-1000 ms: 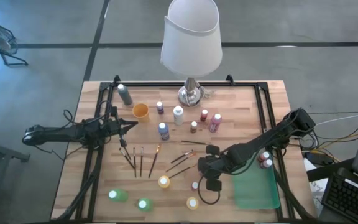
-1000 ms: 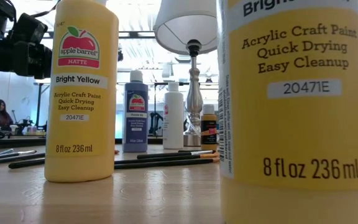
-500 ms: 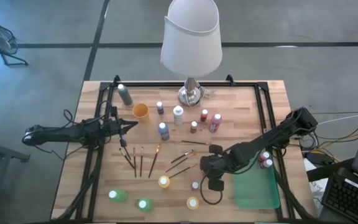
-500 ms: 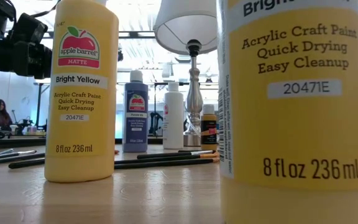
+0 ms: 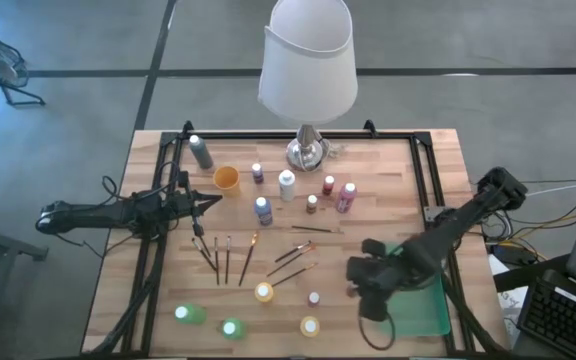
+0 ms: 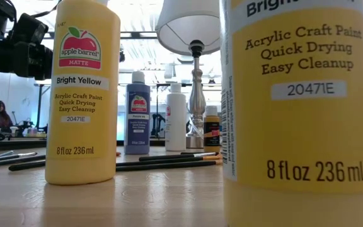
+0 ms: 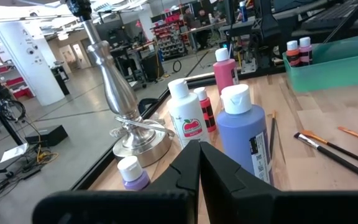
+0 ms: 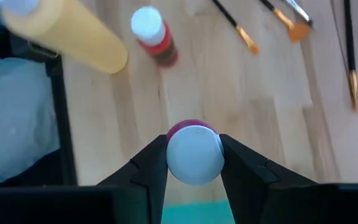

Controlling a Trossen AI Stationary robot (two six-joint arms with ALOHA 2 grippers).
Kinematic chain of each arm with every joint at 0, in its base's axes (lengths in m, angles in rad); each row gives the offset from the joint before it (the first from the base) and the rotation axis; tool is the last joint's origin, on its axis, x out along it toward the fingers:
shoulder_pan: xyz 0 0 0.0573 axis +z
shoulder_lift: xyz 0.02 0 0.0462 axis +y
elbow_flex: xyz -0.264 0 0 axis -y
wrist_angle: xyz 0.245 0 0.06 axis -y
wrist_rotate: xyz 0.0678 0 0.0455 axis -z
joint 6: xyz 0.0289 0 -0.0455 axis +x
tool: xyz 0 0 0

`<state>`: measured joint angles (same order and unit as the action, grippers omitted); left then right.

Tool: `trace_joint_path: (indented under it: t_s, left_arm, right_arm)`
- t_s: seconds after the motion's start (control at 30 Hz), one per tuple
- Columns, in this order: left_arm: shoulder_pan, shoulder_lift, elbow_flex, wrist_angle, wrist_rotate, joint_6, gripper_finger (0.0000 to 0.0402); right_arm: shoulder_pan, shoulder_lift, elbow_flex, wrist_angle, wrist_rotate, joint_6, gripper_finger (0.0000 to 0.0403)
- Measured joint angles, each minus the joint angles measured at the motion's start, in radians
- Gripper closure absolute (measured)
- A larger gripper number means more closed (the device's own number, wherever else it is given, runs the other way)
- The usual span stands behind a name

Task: Pick & Place Paint Supplies
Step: Put the pink bottle into the green bin

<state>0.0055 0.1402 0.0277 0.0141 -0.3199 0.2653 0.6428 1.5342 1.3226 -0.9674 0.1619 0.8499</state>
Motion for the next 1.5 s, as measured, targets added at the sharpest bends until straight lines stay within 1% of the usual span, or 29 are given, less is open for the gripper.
trace_joint_path:
  t_s: [0.2,0.33,0.47,0.6,0.8,0.9,0.97,1.07,1.23,1.3,1.4,1.5]
  left_arm:
    - [0.000,0.000,0.000,0.000,0.000,0.000,0.0389]
    - [0.000,0.000,0.000,0.000,0.000,0.000,0.0389]
    - [0.001,0.000,0.000,0.000,0.000,0.000,0.0389]
    - [0.001,0.000,0.000,0.000,0.000,0.000,0.0389]
    - [0.001,0.000,0.000,0.000,0.000,0.000,0.0389]
    - [0.001,0.000,0.000,0.000,0.000,0.000,0.0389]
    - [0.001,0.000,0.000,0.000,0.000,0.000,0.0389]
    - [0.001,0.000,0.000,0.000,0.000,0.000,0.0389]
    - [0.001,0.000,0.000,0.000,0.000,0.000,0.0389]
    - [0.001,0.000,0.000,0.000,0.000,0.000,0.0389]
    - [0.001,0.000,0.000,0.000,0.000,0.000,0.0389]
    - [0.001,0.000,0.000,0.000,0.000,0.000,0.0389]
  right_arm:
    - [0.142,-0.060,0.000,-0.197,0.074,0.288,0.0290]
    - [0.255,-0.092,-0.009,-0.289,0.107,0.515,0.0285]
    - [0.363,-0.101,-0.011,-0.372,0.112,0.714,0.0277]
    - [0.460,-0.099,-0.012,-0.444,0.131,0.877,0.0289]
    - [0.569,-0.099,-0.039,-0.525,0.129,1.152,0.0285]
    - [0.602,-0.099,-0.064,-0.526,0.129,1.217,0.0277]
    - [0.616,-0.100,-0.087,-0.528,0.127,1.244,0.0279]
    - [0.623,-0.101,-0.117,-0.525,0.124,1.268,0.0289]
    - [0.623,-0.103,-0.168,-0.521,0.114,1.315,0.0289]
    - [0.623,-0.108,-0.190,-0.519,0.092,1.362,0.0283]
    - [0.623,-0.114,-0.227,-0.509,0.022,1.410,0.0277]
    - [0.623,-0.125,-0.259,-0.468,0.007,1.421,0.0281]
